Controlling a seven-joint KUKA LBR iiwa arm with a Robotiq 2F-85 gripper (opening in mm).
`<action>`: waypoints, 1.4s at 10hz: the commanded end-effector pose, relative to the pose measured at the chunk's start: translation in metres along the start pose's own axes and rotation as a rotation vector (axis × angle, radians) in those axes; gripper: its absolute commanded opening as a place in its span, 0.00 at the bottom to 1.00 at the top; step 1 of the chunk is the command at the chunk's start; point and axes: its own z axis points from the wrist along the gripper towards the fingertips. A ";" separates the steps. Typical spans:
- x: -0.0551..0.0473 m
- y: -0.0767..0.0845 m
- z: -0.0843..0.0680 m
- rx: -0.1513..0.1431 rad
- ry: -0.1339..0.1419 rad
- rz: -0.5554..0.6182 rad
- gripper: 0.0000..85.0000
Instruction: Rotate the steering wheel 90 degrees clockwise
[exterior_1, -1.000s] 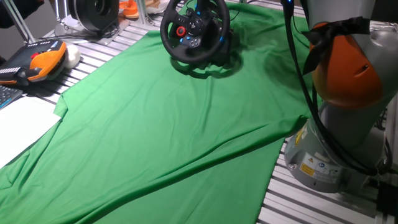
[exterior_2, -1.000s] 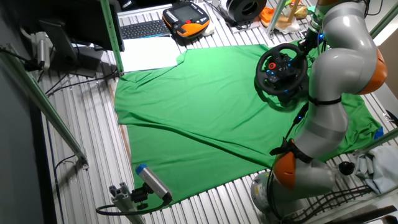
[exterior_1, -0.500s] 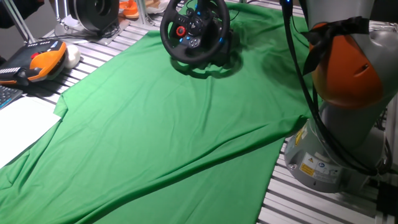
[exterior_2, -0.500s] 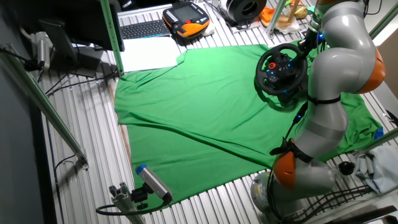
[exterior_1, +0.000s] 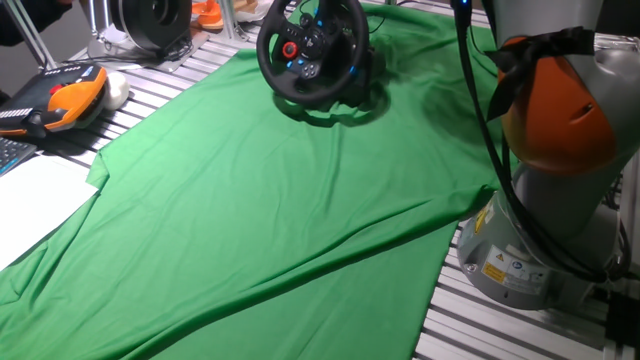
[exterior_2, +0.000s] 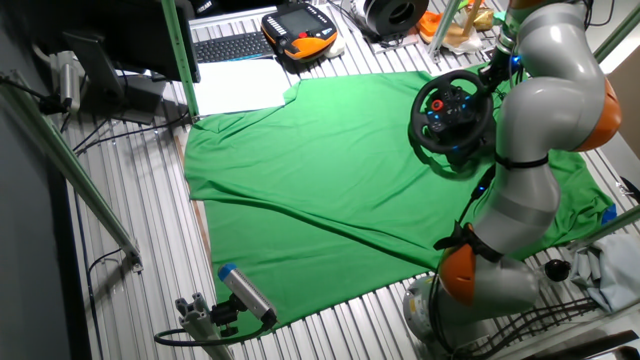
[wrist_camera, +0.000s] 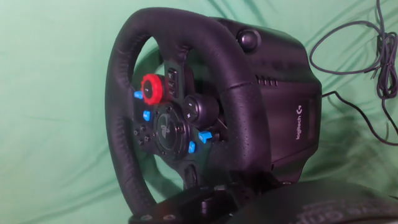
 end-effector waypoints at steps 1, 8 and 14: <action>0.001 0.002 0.002 -0.001 0.002 0.003 0.20; 0.004 0.006 0.005 -0.011 0.004 0.007 0.20; 0.004 0.006 0.005 0.035 0.027 0.022 0.20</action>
